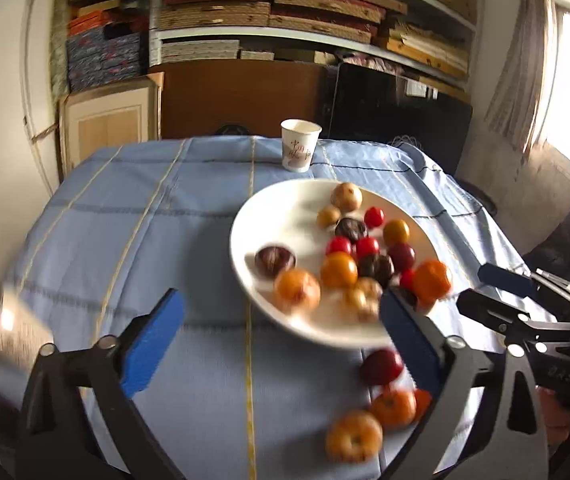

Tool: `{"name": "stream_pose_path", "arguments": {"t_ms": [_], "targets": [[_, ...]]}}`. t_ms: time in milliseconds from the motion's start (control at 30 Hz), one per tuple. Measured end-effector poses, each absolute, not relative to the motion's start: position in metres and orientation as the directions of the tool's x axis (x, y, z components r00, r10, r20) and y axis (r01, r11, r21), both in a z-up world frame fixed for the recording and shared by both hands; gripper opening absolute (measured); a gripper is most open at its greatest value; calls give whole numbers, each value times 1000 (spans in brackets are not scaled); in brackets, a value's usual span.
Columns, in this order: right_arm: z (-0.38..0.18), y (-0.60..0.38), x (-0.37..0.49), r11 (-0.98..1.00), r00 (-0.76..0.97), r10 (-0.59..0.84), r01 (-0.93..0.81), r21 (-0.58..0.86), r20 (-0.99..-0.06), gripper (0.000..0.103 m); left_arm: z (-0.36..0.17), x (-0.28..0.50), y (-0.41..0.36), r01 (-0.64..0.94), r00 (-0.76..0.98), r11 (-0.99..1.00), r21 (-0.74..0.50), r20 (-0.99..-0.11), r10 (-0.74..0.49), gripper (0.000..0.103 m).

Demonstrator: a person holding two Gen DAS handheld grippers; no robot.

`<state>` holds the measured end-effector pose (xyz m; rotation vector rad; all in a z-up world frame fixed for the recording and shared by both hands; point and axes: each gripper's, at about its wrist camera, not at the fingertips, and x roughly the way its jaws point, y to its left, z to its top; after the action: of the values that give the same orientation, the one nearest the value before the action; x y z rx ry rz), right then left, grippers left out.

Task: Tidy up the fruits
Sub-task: 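Carry both fruits over the plate and open both tools to drop them, then move both open tools back from the plate toward the remaining fruits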

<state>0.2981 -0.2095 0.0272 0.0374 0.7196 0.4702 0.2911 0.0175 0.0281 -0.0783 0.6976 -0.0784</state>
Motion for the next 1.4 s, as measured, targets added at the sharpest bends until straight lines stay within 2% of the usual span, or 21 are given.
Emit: {"name": "stream_pose_path", "arguments": {"t_ms": [167,233,300,567,933,1400], "targets": [[-1,-219,265,891,612,430,-408,201,-664,70,-19,253,23,8,699,995,-96,-711,-74,98],[-15,-214,255,906,596,372,-400,138,-711,71,-36,248,23,-10,648,996,-90,-759,-62,98],[-20,-206,244,902,602,343,-426,74,-721,71,-45,243,22,-11,615,996,-94,-786,-67,98],[-24,-190,222,857,586,359,-515,9,-727,75,-34,225,21,-33,689,999,1,-724,23,98],[-41,-181,228,868,575,303,-496,-29,-760,75,-28,228,24,-29,681,999,-35,-733,-6,98],[-50,-177,239,874,556,302,-486,-8,-774,75,-27,227,21,-22,678,999,-31,-735,-8,98]]}}
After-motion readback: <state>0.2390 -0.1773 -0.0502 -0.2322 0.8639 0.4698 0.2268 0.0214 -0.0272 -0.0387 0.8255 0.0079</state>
